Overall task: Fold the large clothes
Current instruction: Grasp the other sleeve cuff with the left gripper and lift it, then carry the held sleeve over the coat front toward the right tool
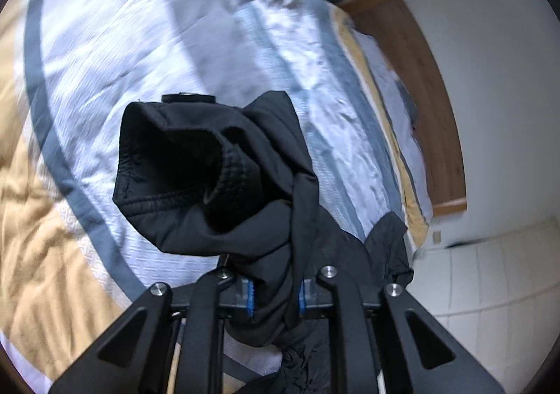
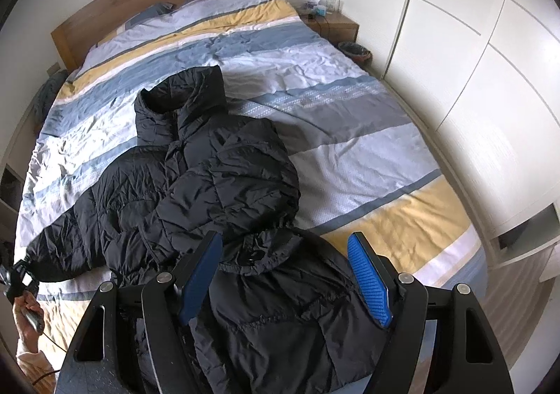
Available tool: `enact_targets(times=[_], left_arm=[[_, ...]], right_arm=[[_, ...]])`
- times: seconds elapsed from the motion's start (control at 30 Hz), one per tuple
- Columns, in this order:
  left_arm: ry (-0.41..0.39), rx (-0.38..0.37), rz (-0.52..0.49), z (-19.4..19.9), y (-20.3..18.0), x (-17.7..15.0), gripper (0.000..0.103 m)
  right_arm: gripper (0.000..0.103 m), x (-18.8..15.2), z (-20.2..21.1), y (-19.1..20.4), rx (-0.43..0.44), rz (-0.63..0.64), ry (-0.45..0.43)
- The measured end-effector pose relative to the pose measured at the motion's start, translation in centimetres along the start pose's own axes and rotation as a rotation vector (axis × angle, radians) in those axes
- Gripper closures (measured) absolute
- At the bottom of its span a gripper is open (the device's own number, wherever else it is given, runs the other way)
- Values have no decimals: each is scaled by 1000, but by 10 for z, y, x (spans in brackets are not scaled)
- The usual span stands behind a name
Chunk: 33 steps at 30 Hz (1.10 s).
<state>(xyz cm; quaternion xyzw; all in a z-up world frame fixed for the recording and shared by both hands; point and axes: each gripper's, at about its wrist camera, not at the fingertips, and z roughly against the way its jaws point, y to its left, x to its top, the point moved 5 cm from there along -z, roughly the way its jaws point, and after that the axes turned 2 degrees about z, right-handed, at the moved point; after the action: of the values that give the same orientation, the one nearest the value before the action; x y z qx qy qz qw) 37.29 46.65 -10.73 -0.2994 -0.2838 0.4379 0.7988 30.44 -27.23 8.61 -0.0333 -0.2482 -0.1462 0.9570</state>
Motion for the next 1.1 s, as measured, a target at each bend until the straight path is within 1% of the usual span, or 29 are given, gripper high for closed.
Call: enact_targets(times=[0.07,0.17,0.33,0.5,0.53,0.63,0.77,0.9,0.97,1.1], left_arm=[[-3,-8,-41,3,-28,-6,88],[-5,-20,-100,8,-60,-25,89],[30,-44,-208,-2,-122,-68,89],[106,-74,-326,-31,-181,-133,89],[121,-75,-344,-36,-188,-145,89],[186,-71,-405,-62,-213,-193,89],[264,-57,-460,-98,-231,-253,89],[324,-33,-491,-129,-234,-303,89],[349,-16,-498,-144,-234,-323,89],[384,19,-504,-166,-229,-350,89]], right_arm=[[30,0,-10,-8,23,-19,-3],[30,0,-24,-18,45,-23,-2],[30,0,-49,-42,65,-42,10],[30,-6,-74,-66,90,-69,32],[30,-6,-79,-70,93,-71,35],[30,-11,-95,-82,97,-71,52],[30,-15,-111,-99,102,-78,70],[30,-19,-123,-117,100,-88,84],[30,-21,-128,-126,97,-88,92],[30,-26,-135,-140,91,-93,107]])
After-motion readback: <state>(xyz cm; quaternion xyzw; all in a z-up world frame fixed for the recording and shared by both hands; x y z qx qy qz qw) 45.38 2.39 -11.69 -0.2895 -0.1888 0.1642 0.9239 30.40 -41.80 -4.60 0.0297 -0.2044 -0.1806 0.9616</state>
